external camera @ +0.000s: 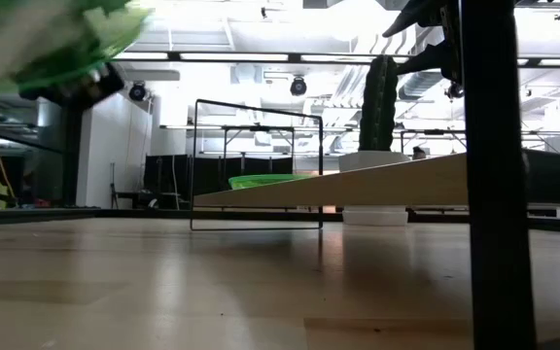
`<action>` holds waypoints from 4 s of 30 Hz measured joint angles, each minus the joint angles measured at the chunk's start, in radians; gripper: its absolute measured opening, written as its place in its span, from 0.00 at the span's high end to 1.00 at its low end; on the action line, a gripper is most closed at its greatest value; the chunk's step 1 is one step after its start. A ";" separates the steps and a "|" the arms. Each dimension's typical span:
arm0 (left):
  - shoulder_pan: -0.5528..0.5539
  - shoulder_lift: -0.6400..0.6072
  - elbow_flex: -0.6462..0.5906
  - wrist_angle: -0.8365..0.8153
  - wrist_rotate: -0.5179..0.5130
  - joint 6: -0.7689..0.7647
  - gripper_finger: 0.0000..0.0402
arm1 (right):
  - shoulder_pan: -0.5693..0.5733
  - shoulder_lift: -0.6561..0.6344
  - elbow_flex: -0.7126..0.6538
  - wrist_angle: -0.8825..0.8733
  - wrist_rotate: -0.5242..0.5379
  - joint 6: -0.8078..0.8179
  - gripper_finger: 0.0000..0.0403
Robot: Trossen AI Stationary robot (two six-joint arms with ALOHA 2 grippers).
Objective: Place and stack plates onto a shelf
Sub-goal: Put the left green plate on the shelf, then stack the green plate on top of the bottom green plate on the shelf
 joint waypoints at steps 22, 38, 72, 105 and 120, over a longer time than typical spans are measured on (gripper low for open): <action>0.192 0.520 0.558 0.028 -0.344 -0.129 1.00 | 0.000 0.000 0.000 -0.023 0.022 -0.001 0.41; 0.220 0.612 0.634 -0.031 -0.232 -0.145 1.00 | 0.000 0.000 0.000 -0.044 0.025 -0.017 0.41; 0.299 0.394 0.633 -0.149 -0.219 0.008 0.67 | 0.000 0.000 0.000 -0.045 0.022 -0.030 0.41; 0.185 0.006 0.117 0.508 -0.503 -0.030 0.65 | 0.118 0.035 0.001 -0.850 -0.186 0.434 0.41; 0.190 0.006 0.117 0.509 -0.502 0.005 0.65 | 0.535 0.247 0.001 -0.830 -0.368 0.545 0.71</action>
